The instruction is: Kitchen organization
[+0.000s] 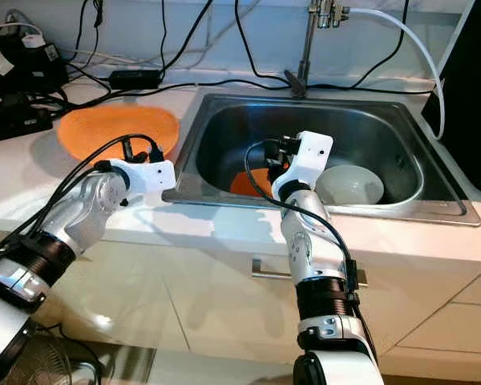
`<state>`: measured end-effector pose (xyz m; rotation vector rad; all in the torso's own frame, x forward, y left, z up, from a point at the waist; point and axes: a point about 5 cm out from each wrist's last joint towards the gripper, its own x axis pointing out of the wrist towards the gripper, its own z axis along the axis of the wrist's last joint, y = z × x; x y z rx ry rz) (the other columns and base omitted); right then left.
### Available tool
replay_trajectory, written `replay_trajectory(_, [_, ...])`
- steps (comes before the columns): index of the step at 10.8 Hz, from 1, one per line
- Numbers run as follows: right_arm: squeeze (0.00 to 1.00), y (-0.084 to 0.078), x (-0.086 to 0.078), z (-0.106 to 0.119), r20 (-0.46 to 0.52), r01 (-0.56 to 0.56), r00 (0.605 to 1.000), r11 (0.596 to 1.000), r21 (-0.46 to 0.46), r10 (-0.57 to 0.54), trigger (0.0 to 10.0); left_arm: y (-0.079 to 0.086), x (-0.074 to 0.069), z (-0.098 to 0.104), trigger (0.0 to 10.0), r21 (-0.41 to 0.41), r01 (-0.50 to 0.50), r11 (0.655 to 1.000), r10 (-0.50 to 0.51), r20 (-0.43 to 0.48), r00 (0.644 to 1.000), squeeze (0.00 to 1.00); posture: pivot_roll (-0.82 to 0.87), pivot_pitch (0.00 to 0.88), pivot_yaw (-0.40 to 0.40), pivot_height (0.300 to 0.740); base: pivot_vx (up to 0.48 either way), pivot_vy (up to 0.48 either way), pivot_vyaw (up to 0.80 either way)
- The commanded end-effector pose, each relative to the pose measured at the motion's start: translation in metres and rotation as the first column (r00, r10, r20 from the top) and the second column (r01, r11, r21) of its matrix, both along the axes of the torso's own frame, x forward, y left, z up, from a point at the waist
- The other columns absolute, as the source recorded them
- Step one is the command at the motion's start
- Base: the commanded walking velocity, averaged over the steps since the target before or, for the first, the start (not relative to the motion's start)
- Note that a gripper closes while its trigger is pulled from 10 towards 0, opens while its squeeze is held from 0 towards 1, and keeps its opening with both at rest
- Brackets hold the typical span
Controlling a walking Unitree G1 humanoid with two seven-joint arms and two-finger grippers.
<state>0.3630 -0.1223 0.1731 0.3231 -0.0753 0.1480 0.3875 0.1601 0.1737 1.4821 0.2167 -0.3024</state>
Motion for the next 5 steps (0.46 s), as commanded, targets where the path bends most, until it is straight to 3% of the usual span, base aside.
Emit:
replay_trajectory(1, [0.00, 0.001, 0.001, 0.001, -0.004, -0.002, 1.000, 1.000, 0.018, 0.002, 10.0, 0.013, -0.007, -0.022, 0.0, 0.052, -0.028, 0.998, 0.030, -0.045, 0.999, 0.00, 0.20, 0.040, 0.013, 0.740, 0.000, 0.000, 0.00])
replay_trajectory(2, [0.00, 0.002, 0.001, 0.001, -0.002, -0.006, 1.000, 1.000, 0.016, 0.006, 10.0, 0.006, -0.006, -0.009, 0.0, 0.053, 0.022, 0.998, -0.025, 0.045, 0.999, 0.00, 0.20, 0.039, 0.013, 0.740, 0.000, 0.000, 0.00])
replay_trajectory(4, [0.00, 0.004, 0.004, 0.006, 0.010, -0.020, 1.000, 1.000, 0.012, 0.020, 10.0, -0.028, -0.011, 0.035, 0.0, 0.062, 0.212, 0.975, -0.220, 0.336, 0.916, 0.00, 0.21, 0.036, 0.011, 0.740, 0.000, 0.000, 0.00])
replay_trajectory(5, [0.00, 0.005, 0.005, 0.009, 0.016, -0.025, 1.000, 1.000, 0.011, 0.025, 10.0, -0.035, -0.014, 0.040, 10.0, 0.048, 0.240, 0.970, -0.240, 0.375, 0.895, 0.00, 0.21, 0.033, 0.010, 0.740, 0.000, 0.000, 0.00])
